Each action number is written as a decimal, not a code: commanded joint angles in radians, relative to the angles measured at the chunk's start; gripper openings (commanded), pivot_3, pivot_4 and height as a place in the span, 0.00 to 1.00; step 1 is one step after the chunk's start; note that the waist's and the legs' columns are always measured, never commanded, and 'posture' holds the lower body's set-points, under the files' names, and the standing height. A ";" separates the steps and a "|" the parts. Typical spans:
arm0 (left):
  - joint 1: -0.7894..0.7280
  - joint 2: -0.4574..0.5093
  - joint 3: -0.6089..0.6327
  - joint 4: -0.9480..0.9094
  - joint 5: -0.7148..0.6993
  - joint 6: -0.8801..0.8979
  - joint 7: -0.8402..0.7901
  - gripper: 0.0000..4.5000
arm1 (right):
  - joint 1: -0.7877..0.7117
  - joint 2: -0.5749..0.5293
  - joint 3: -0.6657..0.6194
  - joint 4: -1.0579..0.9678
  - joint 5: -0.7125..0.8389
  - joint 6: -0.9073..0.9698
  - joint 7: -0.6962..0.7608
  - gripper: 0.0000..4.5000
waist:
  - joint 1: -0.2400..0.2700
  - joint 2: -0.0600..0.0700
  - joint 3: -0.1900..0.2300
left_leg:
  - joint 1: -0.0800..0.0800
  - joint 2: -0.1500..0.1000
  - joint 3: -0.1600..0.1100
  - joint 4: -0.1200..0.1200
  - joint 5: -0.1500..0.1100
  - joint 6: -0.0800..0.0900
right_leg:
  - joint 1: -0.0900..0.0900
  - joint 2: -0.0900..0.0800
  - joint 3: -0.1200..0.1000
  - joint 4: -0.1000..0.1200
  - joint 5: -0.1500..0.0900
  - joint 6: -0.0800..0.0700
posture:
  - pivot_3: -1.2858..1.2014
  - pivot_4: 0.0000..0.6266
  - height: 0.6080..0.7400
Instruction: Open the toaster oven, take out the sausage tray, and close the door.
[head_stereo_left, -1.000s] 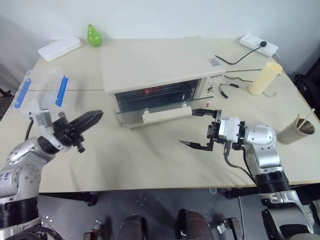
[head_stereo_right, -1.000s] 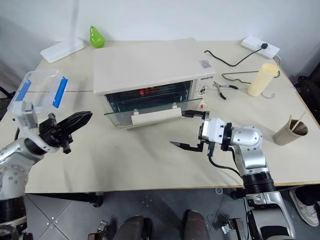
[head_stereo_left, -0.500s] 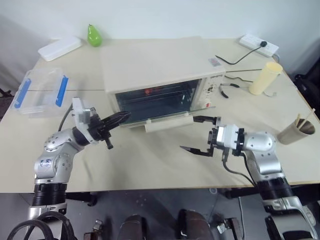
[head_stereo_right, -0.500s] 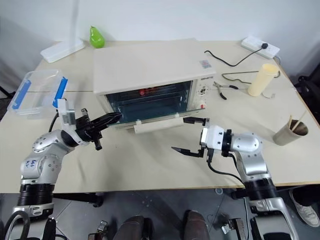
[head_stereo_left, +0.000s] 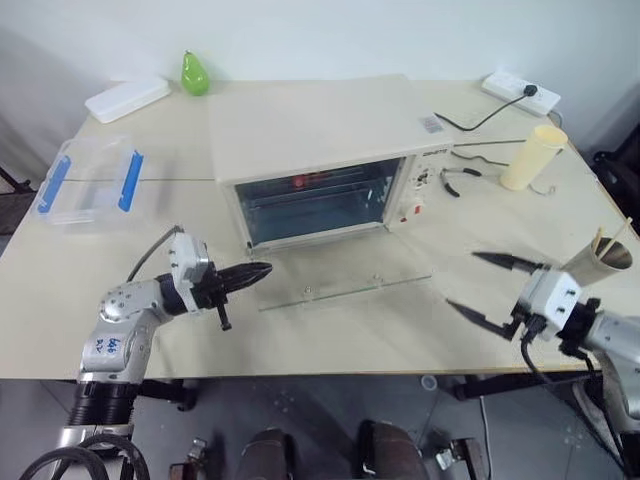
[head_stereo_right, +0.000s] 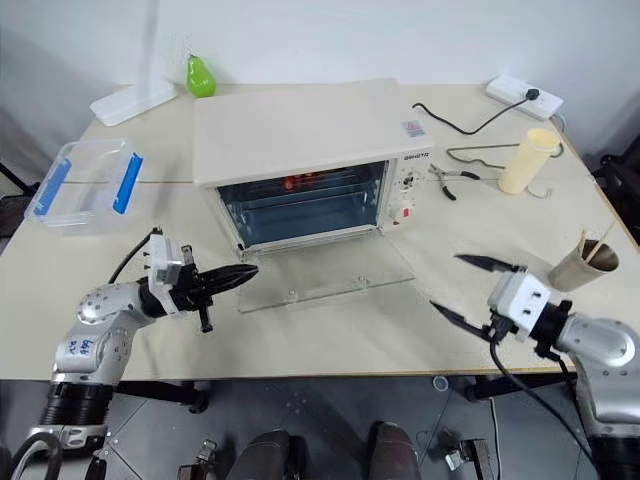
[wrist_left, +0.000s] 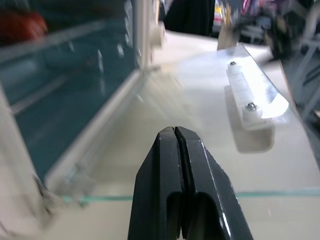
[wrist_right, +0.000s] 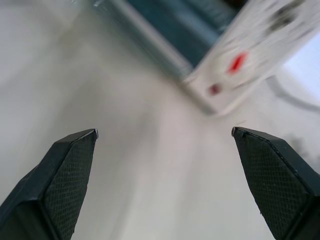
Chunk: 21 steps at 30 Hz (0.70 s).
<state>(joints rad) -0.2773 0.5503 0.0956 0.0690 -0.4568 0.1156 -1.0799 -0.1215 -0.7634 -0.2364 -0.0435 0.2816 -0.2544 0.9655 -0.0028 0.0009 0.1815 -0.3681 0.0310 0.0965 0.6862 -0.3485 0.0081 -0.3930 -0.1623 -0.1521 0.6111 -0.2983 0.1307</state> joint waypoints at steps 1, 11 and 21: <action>0.023 0.000 -0.013 0.006 0.044 -0.053 0.007 0.00 | -0.089 -0.013 0.062 -0.090 -0.053 0.010 -0.023 1.00 | 0.001 0.000 0.000 | 0.000 0.000 0.000 0.000 0.000 0.000 | 0.000 0.000 0.000 0.000 0.000 0.000 | 0.52 0.24 1.00; 0.103 -0.055 0.073 -0.128 -0.069 0.003 0.115 0.13 | -0.414 0.218 0.365 -0.037 -0.372 0.064 -0.257 1.00 | -0.002 0.000 0.000 | -0.003 0.000 -0.001 0.000 0.000 0.000 | 0.000 -0.001 -0.004 0.002 0.000 0.000 | 0.52 0.24 1.00; 0.214 -0.011 0.216 -0.299 -0.156 0.065 0.178 0.81 | -0.667 0.343 0.531 0.331 -0.760 -0.030 -0.599 1.00 | -0.019 0.000 0.000 | -0.003 0.000 -0.002 0.000 0.000 0.000 | -0.001 -0.002 -0.004 0.002 0.000 0.000 | 0.52 0.24 1.00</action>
<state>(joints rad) -0.0746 0.5270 0.2731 -0.1840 -0.5694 0.1744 -0.9083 -0.7548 -0.4293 0.2849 0.2501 -0.4306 -0.2681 0.4312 -0.0214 0.0006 0.1816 -0.3708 0.0309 0.0938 0.6861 -0.3484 0.0075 -0.3937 -0.1640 -0.1564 0.6140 -0.2982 0.1308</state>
